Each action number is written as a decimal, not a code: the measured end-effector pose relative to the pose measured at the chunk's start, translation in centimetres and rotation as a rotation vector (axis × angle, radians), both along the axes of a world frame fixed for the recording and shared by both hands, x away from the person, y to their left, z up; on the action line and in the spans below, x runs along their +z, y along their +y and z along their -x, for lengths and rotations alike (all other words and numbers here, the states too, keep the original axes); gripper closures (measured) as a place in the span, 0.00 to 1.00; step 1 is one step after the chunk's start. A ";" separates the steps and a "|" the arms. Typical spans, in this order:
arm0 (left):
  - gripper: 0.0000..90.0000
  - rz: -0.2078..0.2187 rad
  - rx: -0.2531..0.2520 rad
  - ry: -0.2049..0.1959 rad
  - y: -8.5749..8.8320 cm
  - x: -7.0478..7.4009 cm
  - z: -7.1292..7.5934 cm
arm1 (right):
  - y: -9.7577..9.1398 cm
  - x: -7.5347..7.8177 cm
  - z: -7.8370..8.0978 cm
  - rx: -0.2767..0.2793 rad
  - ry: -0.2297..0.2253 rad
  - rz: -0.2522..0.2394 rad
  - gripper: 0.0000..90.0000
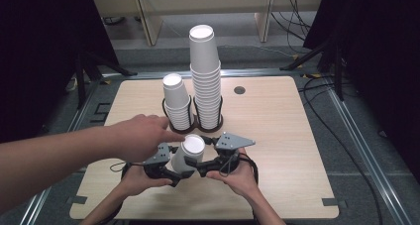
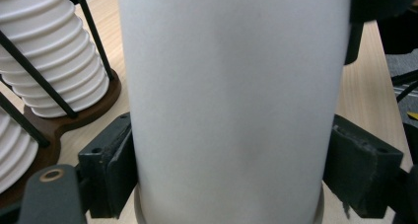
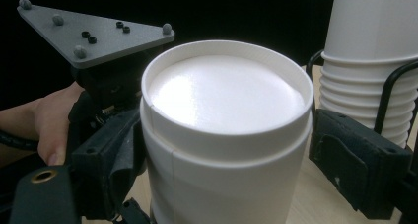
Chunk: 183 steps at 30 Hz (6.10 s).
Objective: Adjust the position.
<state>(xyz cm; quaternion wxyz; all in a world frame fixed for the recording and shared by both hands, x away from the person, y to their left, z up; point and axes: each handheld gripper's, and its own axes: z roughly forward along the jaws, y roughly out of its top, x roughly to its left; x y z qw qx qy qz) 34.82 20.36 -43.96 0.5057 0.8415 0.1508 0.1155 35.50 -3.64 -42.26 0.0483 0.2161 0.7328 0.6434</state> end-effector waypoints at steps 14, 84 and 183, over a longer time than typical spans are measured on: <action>0.19 -0.035 -0.010 0.017 0.2 0.0 0.1 | -1.0 -0.4 0.3 -0.006 -0.008 0.006 0.17; 0.22 -0.663 -0.270 -0.048 -0.7 2.7 -1.9 | -2.4 -2.4 0.9 0.086 -0.031 0.125 0.19; 0.15 -0.545 -0.321 -0.028 -0.9 3.1 -1.7 | -1.0 -2.3 0.3 0.188 -0.062 0.136 0.30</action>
